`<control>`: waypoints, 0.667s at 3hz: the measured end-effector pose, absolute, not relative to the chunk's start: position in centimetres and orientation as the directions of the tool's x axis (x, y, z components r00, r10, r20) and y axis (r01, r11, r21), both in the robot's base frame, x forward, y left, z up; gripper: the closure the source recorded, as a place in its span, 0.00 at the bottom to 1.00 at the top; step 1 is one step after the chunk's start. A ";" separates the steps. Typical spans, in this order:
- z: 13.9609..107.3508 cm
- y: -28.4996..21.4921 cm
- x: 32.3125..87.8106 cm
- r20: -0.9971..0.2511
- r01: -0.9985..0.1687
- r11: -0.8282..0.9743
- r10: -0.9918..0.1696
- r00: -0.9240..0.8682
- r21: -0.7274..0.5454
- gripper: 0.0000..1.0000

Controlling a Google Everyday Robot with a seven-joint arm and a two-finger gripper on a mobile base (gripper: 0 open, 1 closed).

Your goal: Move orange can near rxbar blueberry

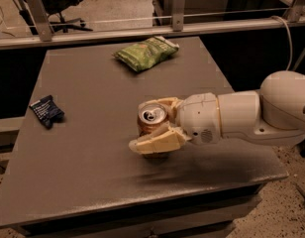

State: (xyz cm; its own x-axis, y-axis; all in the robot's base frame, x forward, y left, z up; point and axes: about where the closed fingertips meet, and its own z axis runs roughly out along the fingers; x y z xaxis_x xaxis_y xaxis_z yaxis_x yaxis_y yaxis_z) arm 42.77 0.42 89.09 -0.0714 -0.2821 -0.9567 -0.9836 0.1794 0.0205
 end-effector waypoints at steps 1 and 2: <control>91.7 -0.9 44.5 -0.961 -0.974 0.226 -0.272 -0.038 -0.025 0.87; 92.3 -0.9 44.7 -0.962 -0.973 0.226 -0.271 -0.027 -0.036 1.00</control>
Offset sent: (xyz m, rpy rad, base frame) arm 0.0150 -0.0116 0.0226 0.0071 -0.0421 -0.0412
